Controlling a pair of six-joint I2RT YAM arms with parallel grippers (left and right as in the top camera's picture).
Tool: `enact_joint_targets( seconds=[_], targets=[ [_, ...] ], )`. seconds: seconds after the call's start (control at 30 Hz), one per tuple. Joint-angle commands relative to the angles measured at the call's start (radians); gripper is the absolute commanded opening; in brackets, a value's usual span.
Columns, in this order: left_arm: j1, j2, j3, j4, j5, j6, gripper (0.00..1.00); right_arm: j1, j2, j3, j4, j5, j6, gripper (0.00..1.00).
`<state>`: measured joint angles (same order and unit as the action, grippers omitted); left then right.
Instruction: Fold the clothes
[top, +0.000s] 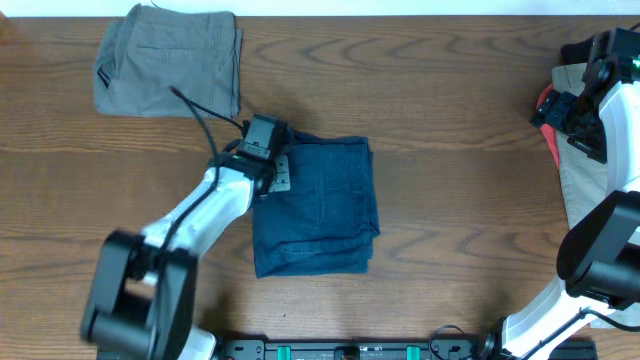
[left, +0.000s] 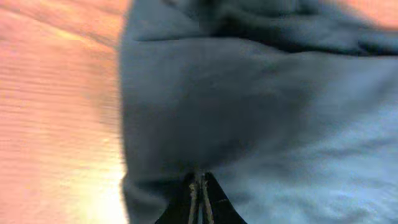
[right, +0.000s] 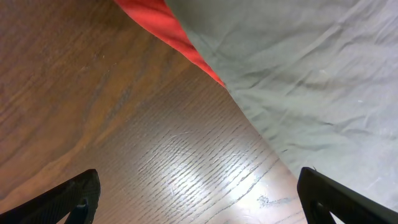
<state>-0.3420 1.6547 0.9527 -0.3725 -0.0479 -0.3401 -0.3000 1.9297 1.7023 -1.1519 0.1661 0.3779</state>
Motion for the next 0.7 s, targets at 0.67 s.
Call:
enact_joint_targets(
  seconds=[0.67],
  targets=[
    [0.004, -0.121, -0.059, -0.292, 0.348, -0.008, 0.06, 0.0, 0.0, 0.015, 0.0, 0.01, -0.012, 0.99]
  ],
)
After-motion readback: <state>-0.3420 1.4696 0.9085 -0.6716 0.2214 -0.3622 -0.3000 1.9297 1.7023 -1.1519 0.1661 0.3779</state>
